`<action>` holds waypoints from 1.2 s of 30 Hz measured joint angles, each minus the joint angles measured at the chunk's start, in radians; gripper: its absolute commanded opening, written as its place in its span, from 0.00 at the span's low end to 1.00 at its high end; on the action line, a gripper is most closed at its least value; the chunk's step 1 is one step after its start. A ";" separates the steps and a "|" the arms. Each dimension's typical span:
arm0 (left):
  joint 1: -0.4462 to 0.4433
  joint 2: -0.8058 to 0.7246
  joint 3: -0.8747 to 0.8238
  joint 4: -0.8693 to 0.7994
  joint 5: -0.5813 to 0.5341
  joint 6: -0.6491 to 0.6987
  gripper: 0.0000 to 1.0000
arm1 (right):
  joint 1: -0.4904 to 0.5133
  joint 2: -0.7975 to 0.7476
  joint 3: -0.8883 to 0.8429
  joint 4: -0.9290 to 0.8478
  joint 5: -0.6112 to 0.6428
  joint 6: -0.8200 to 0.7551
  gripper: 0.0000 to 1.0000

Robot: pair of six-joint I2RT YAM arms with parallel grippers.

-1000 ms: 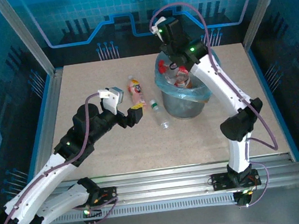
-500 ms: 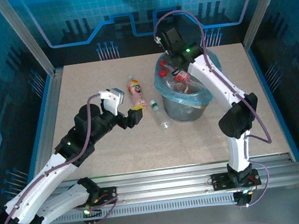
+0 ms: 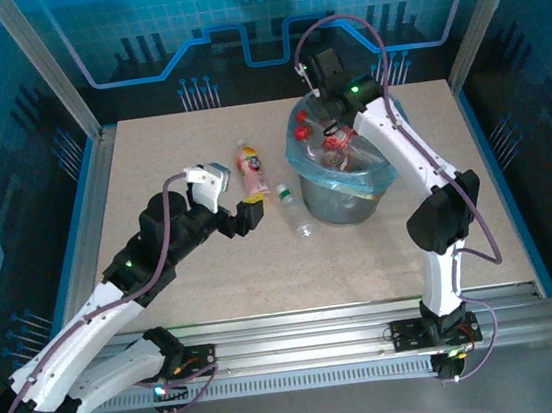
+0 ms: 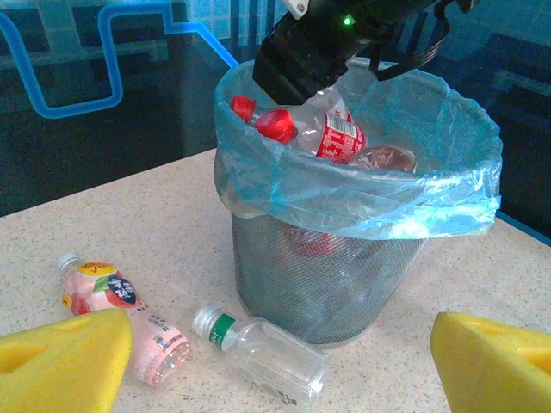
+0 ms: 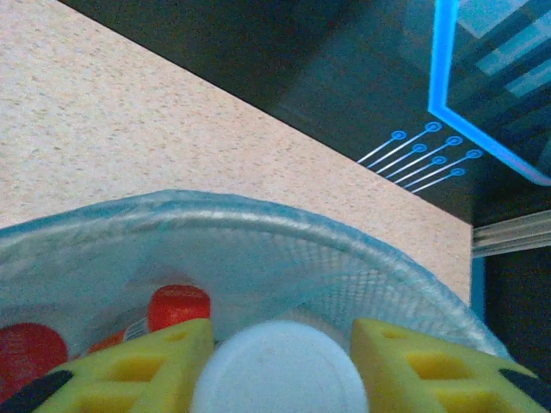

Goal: Put the plastic bottles in the bin

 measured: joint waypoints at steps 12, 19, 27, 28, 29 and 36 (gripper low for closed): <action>0.000 0.011 0.000 0.002 0.000 -0.006 0.91 | 0.001 -0.164 0.002 -0.024 -0.072 0.036 0.60; 0.000 0.037 0.000 0.002 0.000 -0.023 0.91 | 0.000 -0.073 0.132 0.002 -0.087 0.014 0.40; 0.000 0.039 0.000 0.002 0.000 -0.025 0.91 | -0.019 0.004 0.050 0.019 -0.107 0.031 0.20; 0.000 0.039 0.000 0.002 0.000 -0.026 0.91 | -0.023 -0.015 0.000 0.056 -0.114 0.034 0.20; 0.000 0.039 0.000 0.002 0.000 -0.026 0.91 | -0.026 -0.034 -0.037 0.083 -0.116 0.038 0.20; 0.000 0.053 -0.003 0.009 -0.010 -0.026 0.91 | -0.089 -0.174 -0.241 0.198 -0.159 0.090 0.20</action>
